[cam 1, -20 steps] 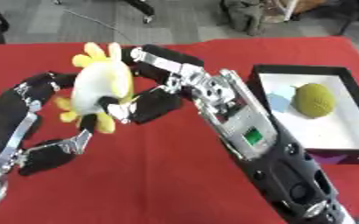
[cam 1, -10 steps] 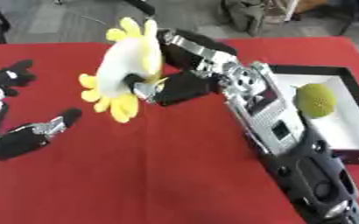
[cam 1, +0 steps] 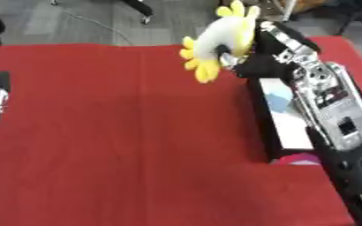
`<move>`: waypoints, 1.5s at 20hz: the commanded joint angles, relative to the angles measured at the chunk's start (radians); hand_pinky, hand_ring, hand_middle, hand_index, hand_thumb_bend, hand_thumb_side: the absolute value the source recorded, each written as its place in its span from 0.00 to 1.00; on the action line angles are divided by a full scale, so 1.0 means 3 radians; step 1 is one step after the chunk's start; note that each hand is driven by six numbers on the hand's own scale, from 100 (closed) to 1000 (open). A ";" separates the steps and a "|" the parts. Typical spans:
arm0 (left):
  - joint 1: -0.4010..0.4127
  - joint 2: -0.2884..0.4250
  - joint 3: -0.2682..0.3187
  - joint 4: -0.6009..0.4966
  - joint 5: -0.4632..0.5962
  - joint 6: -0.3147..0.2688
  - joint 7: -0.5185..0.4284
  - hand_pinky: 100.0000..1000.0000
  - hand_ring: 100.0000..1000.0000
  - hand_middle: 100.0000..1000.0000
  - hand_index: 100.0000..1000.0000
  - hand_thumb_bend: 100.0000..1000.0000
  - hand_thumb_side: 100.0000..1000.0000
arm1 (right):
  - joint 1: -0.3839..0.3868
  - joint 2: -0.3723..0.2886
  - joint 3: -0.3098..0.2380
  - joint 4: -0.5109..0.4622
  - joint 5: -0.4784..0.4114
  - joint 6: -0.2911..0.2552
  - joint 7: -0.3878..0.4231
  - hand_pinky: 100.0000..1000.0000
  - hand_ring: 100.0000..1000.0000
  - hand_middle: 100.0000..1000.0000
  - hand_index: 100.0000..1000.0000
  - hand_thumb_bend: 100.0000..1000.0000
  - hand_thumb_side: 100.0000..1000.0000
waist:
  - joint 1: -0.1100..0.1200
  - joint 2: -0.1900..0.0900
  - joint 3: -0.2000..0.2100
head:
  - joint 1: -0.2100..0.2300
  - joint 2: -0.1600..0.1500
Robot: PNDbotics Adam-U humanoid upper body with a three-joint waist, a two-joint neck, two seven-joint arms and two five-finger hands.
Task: Pick up the objects with one hand, pass them to the other hand, and then place them into the box on the other side of the table.
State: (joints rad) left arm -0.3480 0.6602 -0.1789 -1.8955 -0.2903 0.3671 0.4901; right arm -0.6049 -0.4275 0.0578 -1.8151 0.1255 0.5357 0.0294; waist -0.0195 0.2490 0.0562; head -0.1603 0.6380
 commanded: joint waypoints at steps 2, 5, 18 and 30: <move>0.0063 -0.0012 0.0167 -0.0029 0.0104 -0.0079 0.0211 0.63 0.62 0.56 0.78 0.28 0.58 | 0.0125 -0.0310 -0.0341 0.0100 0.0012 0.0031 -0.0463 0.93 1.00 0.48 0.52 0.00 0.04 | 0.0014 -0.0042 -0.0011 | -0.0116 -0.0063; 0.0115 -0.0061 0.0219 -0.0019 0.0162 -0.0152 0.0317 0.62 0.61 0.57 0.78 0.27 0.59 | 0.0259 -0.0407 -0.0504 0.0219 0.0148 0.0063 -0.0697 0.91 1.00 0.48 0.53 0.00 0.05 | 0.0018 -0.0037 -0.0016 | -0.0199 -0.0082; 0.0145 -0.0232 0.0323 0.0013 0.0283 -0.0377 0.0532 0.62 0.62 0.58 0.80 0.25 0.61 | 0.0621 -0.0493 -0.0707 0.0531 0.1314 -0.0063 0.0079 1.00 1.00 0.99 1.00 0.00 0.32 | 0.0014 -0.0032 -0.0016 | -0.0315 -0.0156; 0.0143 -0.0281 0.0343 0.0021 0.0281 -0.0349 0.0560 0.62 0.62 0.58 0.80 0.24 0.60 | 0.0643 -0.0426 -0.0880 0.0244 0.1895 0.0089 0.0230 1.00 1.00 1.00 1.00 0.00 0.52 | 0.0018 -0.0038 -0.0027 | -0.0245 -0.0175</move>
State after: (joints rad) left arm -0.2983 0.5636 -0.0905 -1.8828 -0.2094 0.2628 0.6529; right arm -0.4036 -0.5374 -0.1916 -1.7065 0.6947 0.5581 0.1107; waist -0.0146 0.2533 0.0492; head -0.2387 0.5992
